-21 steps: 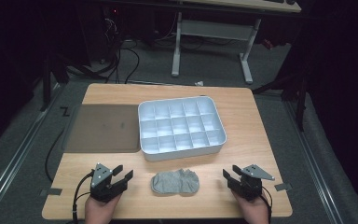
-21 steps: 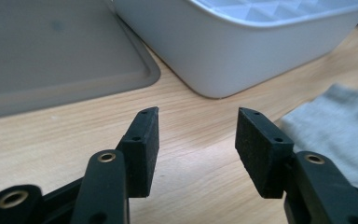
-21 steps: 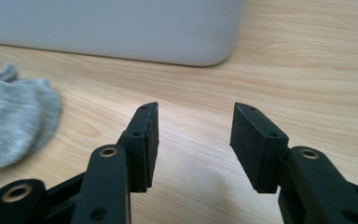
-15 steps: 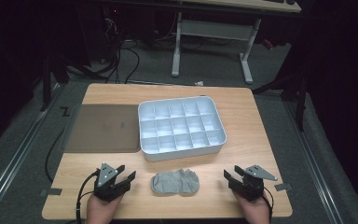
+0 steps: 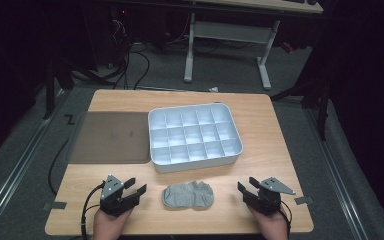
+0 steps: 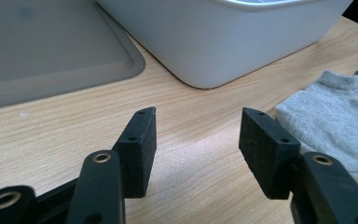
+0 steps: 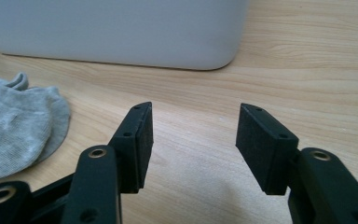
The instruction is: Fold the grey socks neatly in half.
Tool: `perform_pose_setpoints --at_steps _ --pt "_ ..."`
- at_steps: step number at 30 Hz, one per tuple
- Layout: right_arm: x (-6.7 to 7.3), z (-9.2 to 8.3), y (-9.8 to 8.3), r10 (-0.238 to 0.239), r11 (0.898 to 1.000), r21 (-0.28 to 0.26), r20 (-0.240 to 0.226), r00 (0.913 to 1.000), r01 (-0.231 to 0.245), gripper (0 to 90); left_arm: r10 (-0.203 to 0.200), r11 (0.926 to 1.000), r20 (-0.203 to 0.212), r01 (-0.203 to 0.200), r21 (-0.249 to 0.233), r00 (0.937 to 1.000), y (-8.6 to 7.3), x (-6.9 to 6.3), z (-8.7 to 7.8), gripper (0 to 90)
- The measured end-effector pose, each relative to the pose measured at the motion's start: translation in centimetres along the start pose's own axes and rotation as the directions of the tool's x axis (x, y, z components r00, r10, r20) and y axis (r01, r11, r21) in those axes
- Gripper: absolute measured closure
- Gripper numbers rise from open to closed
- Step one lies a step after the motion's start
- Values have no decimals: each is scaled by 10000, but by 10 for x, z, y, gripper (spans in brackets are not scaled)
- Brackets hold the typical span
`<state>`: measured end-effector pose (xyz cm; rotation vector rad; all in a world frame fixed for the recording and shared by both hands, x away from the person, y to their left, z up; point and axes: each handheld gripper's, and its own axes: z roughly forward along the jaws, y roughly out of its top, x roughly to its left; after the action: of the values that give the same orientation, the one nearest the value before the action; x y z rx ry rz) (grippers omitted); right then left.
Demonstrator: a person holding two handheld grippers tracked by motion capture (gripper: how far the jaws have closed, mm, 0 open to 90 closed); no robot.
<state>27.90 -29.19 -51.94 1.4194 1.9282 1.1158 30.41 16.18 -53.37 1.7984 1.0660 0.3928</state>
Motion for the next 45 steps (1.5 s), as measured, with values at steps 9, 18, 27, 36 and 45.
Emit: perform_pose_setpoints --at_steps 9,18,27,36,45 --pt "12 0 3 -136 9997 212 -447 9989 146 525 259 9997 33 -259 38 9997 0 -3 0 504" --pt "45 8 5 -453 9955 746 -1601 9861 579 602 1457 9877 620 -1488 482 9874 13 -61 11 596" --pt "62 15 5 -656 9923 901 -2038 9768 854 602 1798 9747 14 -1784 1350 9837 14 -87 40 706" --pt "74 35 11 -661 9875 1241 -2336 9701 972 600 2184 9705 -790 -2081 1218 9726 9 -91 45 876" --pt "78 47 12 -613 9825 1546 -2579 9642 1038 609 2273 9738 -930 -2256 291 9694 8 -90 33 885"
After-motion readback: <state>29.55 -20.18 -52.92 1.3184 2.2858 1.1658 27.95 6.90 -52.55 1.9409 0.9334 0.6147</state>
